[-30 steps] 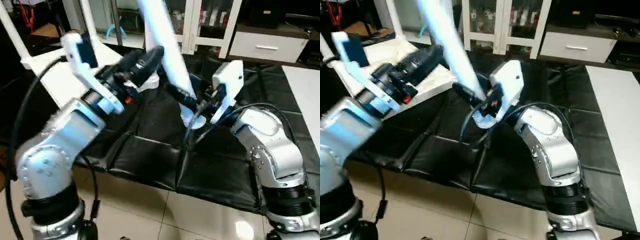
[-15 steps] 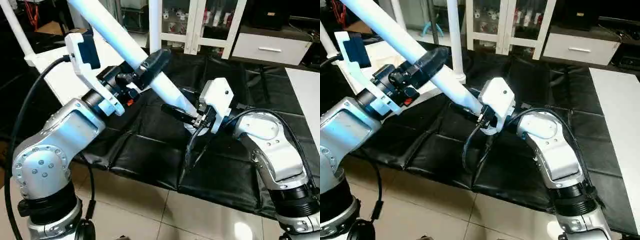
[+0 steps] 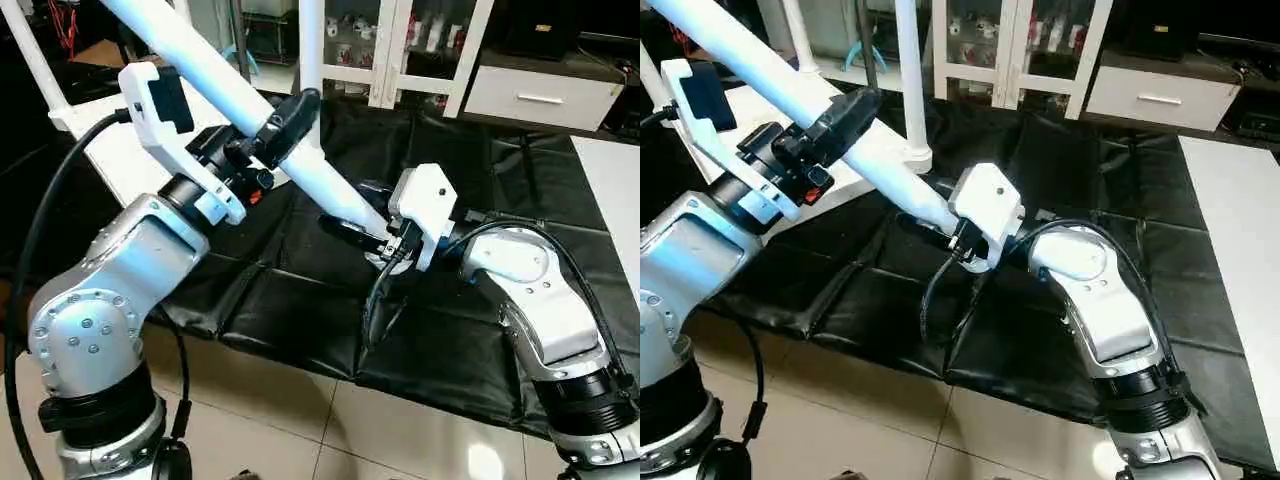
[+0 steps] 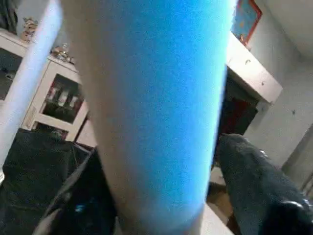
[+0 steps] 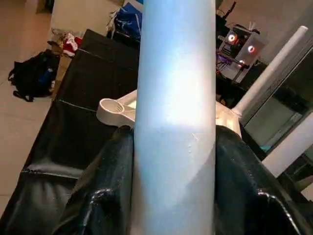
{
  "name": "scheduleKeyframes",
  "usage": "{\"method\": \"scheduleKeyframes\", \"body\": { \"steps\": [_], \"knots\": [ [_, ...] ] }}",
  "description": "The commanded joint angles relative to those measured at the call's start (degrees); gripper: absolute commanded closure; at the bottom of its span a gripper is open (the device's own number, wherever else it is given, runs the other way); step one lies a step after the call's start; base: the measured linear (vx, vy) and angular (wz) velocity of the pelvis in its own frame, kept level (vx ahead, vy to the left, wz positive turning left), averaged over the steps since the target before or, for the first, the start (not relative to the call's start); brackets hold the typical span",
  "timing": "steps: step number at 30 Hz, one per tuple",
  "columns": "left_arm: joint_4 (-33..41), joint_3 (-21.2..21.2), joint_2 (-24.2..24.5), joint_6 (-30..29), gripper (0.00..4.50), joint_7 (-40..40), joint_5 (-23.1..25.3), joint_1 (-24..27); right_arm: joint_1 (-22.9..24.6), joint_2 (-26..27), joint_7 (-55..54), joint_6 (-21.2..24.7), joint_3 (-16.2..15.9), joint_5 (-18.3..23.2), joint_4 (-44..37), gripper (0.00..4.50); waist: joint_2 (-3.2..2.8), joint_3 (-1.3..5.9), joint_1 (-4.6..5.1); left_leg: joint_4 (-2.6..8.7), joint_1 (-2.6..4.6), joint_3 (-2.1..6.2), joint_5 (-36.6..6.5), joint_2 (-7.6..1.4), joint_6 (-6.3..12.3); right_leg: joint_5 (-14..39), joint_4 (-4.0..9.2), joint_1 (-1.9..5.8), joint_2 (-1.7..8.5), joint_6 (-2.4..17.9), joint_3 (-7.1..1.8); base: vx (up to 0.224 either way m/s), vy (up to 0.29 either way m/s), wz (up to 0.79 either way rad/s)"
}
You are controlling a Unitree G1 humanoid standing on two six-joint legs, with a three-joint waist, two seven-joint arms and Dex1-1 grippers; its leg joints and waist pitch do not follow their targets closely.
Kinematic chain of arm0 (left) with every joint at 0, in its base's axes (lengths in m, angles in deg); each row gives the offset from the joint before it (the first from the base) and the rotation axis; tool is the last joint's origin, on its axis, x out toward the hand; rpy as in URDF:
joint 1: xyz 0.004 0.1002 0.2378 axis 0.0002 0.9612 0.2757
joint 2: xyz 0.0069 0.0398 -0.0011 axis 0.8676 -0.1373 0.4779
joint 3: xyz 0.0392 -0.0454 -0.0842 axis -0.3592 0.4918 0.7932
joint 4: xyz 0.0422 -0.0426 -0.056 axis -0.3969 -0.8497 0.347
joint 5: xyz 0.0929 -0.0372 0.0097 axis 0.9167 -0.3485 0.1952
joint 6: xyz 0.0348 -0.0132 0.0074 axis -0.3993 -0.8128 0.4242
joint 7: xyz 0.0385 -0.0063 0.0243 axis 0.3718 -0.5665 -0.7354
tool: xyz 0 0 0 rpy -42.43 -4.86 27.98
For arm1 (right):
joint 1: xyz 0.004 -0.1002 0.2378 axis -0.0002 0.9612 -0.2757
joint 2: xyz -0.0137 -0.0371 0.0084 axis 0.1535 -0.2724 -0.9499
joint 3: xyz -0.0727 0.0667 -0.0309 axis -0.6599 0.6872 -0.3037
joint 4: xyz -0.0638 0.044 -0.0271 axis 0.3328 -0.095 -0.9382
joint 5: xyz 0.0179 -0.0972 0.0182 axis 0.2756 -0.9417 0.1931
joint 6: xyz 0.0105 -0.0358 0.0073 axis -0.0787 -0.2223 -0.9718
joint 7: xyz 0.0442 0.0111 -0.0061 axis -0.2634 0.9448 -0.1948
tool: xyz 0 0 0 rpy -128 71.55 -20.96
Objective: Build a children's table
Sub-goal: Pick table leg
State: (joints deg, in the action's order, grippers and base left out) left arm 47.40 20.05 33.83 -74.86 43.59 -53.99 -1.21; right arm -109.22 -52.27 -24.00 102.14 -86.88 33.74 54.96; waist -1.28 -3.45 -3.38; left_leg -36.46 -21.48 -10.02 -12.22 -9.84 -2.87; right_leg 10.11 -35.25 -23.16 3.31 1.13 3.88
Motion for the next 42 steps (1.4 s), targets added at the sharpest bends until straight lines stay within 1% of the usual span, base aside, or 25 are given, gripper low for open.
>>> {"method": "scheduleKeyframes", "body": {
  "steps": [1, 3, 4, 5, 7, 10, 11, 12, 16, 17, 22, 23, 24, 26, 28, 29, 30, 31, 32, 34, 37, 38, 39, 41, 42],
  "knots": [
    [-0.71, -0.3, -0.38, 0.57, 1.7, -1.05, -0.73, -0.92, -1.12, 0.45, -0.88, -0.04, 0.21, -0.27, 0.21, 2.68, 0.56, 4.05, -0.04, 4.22, 0.18, 1.2, -4.86, -2.68, 2.23, 12.17, 3.74, 3.2, 4.08, 9.41, -3.05, 0.0, 0.0, 0.0],
    [-0.99, -0.2, -0.61, 0.88, 1.79, -1.46, -0.68, -0.99, -1.1, 0.51, -1.03, -0.09, 0.2, -0.3, 0.23, 2.68, 0.49, 4.08, -0.07, 4.19, 0.19, 1.2, -4.53, -2.69, 2.35, 11.84, 3.7, 3.17, 4.07, 9.5, -3.03, 0.0, 0.0, 0.0],
    [-1.3, 0.01, -0.64, 0.91, 1.99, -1.74, -0.85, -1.16, -1.24, 0.54, -1.09, -0.11, 0.22, -0.32, 0.37, 2.68, 0.51, 4.08, -0.07, 4.19, 0.21, 1.21, -4.61, -2.71, 2.33, 11.78, 3.68, 3.18, 4.06, 9.53, -3.01, 0.0, 0.0, 0.0],
    [-1.39, 0.06, -0.59, 0.95, 1.99, -1.79, -0.78, -1.23, -1.29, 0.56, -1.11, -0.11, 0.23, -0.32, 0.41, 2.68, 0.49, 4.07, -0.06, 4.19, 0.21, 1.19, -4.68, -2.7, 2.34, 11.84, 3.68, 3.18, 4.04, 9.52, -3.0, 0.0, 0.0, 0.0],
    [-2.16, 0.74, -0.42, 1.35, 2.21, -2.83, -0.56, -1.58, -1.53, 0.75, -1.33, -0.22, 0.27, -0.39, 0.68, 2.68, 0.36, 4.07, -0.05, 4.2, 0.29, 1.23, -4.81, -2.74, 2.24, 11.77, 3.65, 3.12, 4.03, 9.69, -2.99, 0.0, 0.0, 0.0],
    [-2.66, 1.27, 0.05, 1.36, 2.44, -3.18, -1.26, -1.86, -1.86, 1.04, -1.64, -0.34, 0.33, -0.42, 0.9, 2.68, 0.47, 4.03, -0.05, 4.18, 0.27, 1.18, -5.32, -2.61, 2.07, 12.71, 3.77, 3.19, 4.08, 9.59, -2.99, 0.0, 0.0, 0.0],
    [-2.67, 1.26, 0.07, 1.36, 2.54, -3.18, -1.27, -1.86, -1.86, 1.05, -1.65, -0.34, 0.33, -0.41, 0.91, 2.68, 0.41, 4.04, -0.09, 4.21, 0.28, 1.21, -5.2, -2.66, 2.05, 12.69, 3.76, 3.18, 4.09, 9.57, -2.98, 0.0, 0.0, 0.0],
    [-2.53, 1.38, 0.44, 1.28, 2.67, -3.23, -1.68, -1.81, -1.89, 1.11, -1.71, -0.34, 0.38, -0.36, 0.96, 2.68, 0.52, 4.11, -0.05, 4.19, 0.29, 1.23, -4.65, -2.76, 2.08, 11.51, 3.59, 3.17, 4.05, 9.72, -3.01, 0.0, 0.0, 0.0],
    [-2.48, 1.75, 0.77, 1.56, 2.76, -3.7, -1.8, -1.81, -1.94, 1.12, -1.77, -0.37, 0.36, -0.37, 1.04, 2.68, 0.42, 4.17, -0.1, 4.1, 0.27, 1.18, -3.9, -2.72, 2.42, 9.9, 3.39, 3.21, 4.07, 10.34, -3.02, 0.0, 0.0, 0.0],
    [-2.73, 2.02, 1.0, 1.59, 2.77, -3.69, -2.0, -2.03, -2.14, 1.23, -1.88, -0.48, 0.46, -0.46, 1.24, 2.68, 0.49, 4.14, -0.05, 4.12, 0.26, 1.17, -3.94, -2.74, 2.44, 9.92, 3.4, 3.22, 4.05, 10.38, -3.02, 0.0, 0.0, 0.0],
    [-3.47, 2.28, 2.48, 2.1, 2.78, -3.47, -0.74, -2.85, -3.09, 1.68, -3.23, -0.89, 0.86, -1.22, 2.05, 2.68, 0.51, 4.09, 0.01, 4.14, 0.36, 1.14, -4.81, -2.62, 2.01, 12.15, 3.55, 3.14, 4.01, 9.64, -3.01, 0.0, 0.0, 0.0],
    [-3.55, 2.3, 3.03, 2.14, 2.78, -3.14, -0.68, -3.14, -3.4, 1.87, -3.72, -1.04, 1.03, -1.46, 2.38, 1.98, 0.46, 4.07, 0.01, 4.18, 0.42, 1.18, -4.88, -2.7, 1.84, 12.22, 3.55, 3.09, 4.06, 9.6, -3.02, 0.0, 0.0, 0.0],
    [-3.58, 2.3, 3.36, 2.13, 2.78, -2.81, -0.7, -3.27, -3.61, 2.04, -4.05, -1.15, 1.19, -1.53, 2.63, 1.98, 0.57, 4.08, 0.02, 4.16, 0.38, 1.17, -4.82, -2.65, 1.8, 12.26, 3.54, 3.11, 4.03, 9.53, -3.01, 0.0, 0.0, 0.0],
    [-3.6, 2.24, 4.24, 1.9, 2.78, -2.26, -0.91, -3.39, -4.0, 2.39, -4.27, -1.0, 1.7, -1.04, 2.97, 1.92, 0.56, 4.07, 0.06, 4.17, 0.35, 1.14, -4.51, -2.61, 1.54, 11.9, 3.46, 3.14, 4.0, 9.42, -3.04, 0.0, 0.0, 0.0],
    [-3.57, 2.3, 5.05, 1.53, 2.78, -1.97, -1.1, -3.48, -4.31, 2.66, -3.76, 0.07, 2.45, 0.52, 2.92, 1.56, 0.47, 4.1, 0.06, 4.13, 0.37, 1.12, -4.52, -2.59, 1.59, 11.6, 3.39, 3.17, 4.01, 9.4, -3.07, 0.0, 0.0, 0.0],
    [-3.57, 2.3, 5.05, 1.53, 2.78, -1.97, -1.1, -3.48, -4.31, 2.66, -3.76, 0.07, 2.45, 0.52, 2.92, 1.52, 0.42, 4.13, 0.06, 4.14, 0.4, 1.14, -4.42, -2.66, 1.59, 11.14, 3.32, 3.11, 3.99, 9.55, -3.06, 0.0, 0.0, 0.0],
    [-3.63, 2.59, 6.15, 1.19, 2.78, -1.81, -1.6, -4.12, -4.72, 2.85, -2.59, 2.84, 3.87, 3.68, 2.24, 1.52, 0.37, 4.12, 0.06, 4.15, 0.41, 1.14, -4.41, -2.62, 1.59, 10.91, 3.3, 3.13, 3.94, 9.64, -3.04, 0.0, 0.0, 0.0],
    [-3.75, 2.72, 6.75, 1.17, 2.78, -1.54, -1.68, -4.57, -4.97, 3.02, -2.26, 4.36, 4.52, 5.1, 2.01, 1.34, 0.17, 4.17, 0.03, 4.16, 0.45, 1.22, -4.38, -2.61, 1.83, 10.31, 3.2, 3.22, 3.92, 9.9, -3.06, 0.0, 0.0, 0.0],
    [-3.75, 2.72, 6.75, 1.17, 2.78, -1.54, -1.68, -4.57, -4.97, 3.02, -2.26, 4.36, 4.52, 5.1, 2.01, 1.34, 0.19, 4.18, 0.04, 4.16, 0.46, 1.2, -4.45, -2.61, 1.87, 10.19, 3.24, 3.17, 3.86, 9.95, -3.02, 0.0, 0.0, 0.0],
    [-4.25, 2.75, 8.06, 0.88, 2.78, -0.85, -1.77, -5.58, -5.76, 3.06, -2.4, 8.6, 5.76, 7.28, 1.95, 1.13, 0.26, 4.18, 0.01, 4.16, 0.48, 1.18, -4.36, -2.63, 1.67, 9.87, 3.21, 3.18, 3.89, 10.25, -3.01, 0.0, 0.0, 0.0],
    [-5.44, 2.27, 9.48, 0.74, 2.78, -0.22, -1.56, -6.72, -6.61, 2.45, -1.42, 14.85, 6.27, 10.24, 2.1, 0.91, 0.25, 4.14, -0.06, 4.19, 0.52, 1.21, -4.39, -2.49, 1.21, 10.85, 3.22, 3.23, 3.88, 9.98, -3.0, 0.0, 0.0, 0.0],
    [-5.53, 2.24, 9.54, 0.73, 2.78, -0.2, -1.53, -6.79, -6.65, 2.43, -1.33, 15.32, 6.33, 10.53, 2.11, 0.84, 0.18, 4.12, -0.09, 4.2, 0.6, 1.2, -4.52, -2.53, 1.04, 10.98, 3.27, 3.19, 3.92, 9.98, -3.03, 0.0, 0.0, 0.0],
    [-6.13, 2.11, 9.86, 0.76, 2.78, -0.25, -1.56, -7.29, -6.79, 2.05, -1.13, 16.91, 6.44, 11.31, 2.18, 0.81, 0.18, 4.07, -0.03, 4.19, 0.54, 1.17, -4.52, -2.5, 0.92, 11.01, 3.3, 3.19, 3.87, 9.93, -3.04, 0.0, 0.0, 0.0],
    [-6.54, 1.99, 10.13, 0.82, 2.78, -0.29, -1.67, -7.6, -6.9, 1.78, -1.17, 18.04, 6.57, 11.88, 2.16, 0.81, 0.22, 4.25, -0.19, 4.15, 0.49, 1.19, -3.83, -2.49, 0.6, 10.26, 3.2, 3.32, 3.96, 9.93, -3.02, 0.0, 0.0, 0.0],
    [-7.01, 1.97, 10.35, 0.78, 2.78, -0.22, -2.08, -8.09, -7.29, 1.73, -1.26, 20.55, 7.67, 13.9, 2.32, 0.81, 0.22, 4.22, -0.11, 4.12, 0.48, 1.13, -3.8, -2.4, 0.67, 9.98, 3.22, 3.32, 3.89, 10.02, -3.04, 0.0, 0.0, 0.0]
  ]
}}
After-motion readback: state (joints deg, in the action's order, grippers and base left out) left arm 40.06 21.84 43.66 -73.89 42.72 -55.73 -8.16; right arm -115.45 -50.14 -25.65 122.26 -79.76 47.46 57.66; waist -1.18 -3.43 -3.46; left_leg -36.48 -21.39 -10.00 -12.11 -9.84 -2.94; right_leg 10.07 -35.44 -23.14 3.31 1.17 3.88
